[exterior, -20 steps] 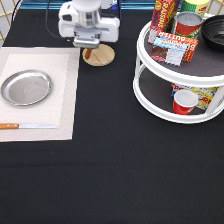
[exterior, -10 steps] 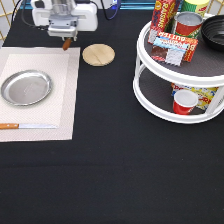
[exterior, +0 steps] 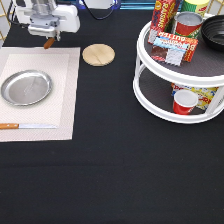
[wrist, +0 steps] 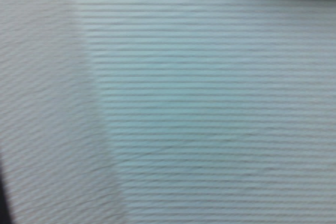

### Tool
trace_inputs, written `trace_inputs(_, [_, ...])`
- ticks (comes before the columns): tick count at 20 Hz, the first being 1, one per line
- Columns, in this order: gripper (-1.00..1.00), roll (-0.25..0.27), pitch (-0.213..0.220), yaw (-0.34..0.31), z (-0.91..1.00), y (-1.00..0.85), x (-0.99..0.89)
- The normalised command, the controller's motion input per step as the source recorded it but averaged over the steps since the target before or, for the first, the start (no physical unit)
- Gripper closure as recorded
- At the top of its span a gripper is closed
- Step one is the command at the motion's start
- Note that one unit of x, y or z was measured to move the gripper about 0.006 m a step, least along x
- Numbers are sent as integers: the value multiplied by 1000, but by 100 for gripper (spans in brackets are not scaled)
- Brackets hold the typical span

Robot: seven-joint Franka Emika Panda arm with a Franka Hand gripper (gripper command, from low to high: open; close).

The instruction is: Arrange plate and fork

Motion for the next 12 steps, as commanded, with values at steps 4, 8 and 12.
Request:
trace_inputs(4, [100,0,0,-334,-188,-130,-87])
trace_inputs(8, [100,0,-2,-374,-239,-1,-28])
trace_inputs(12, [100,0,-4,-373,-148,0,-1])
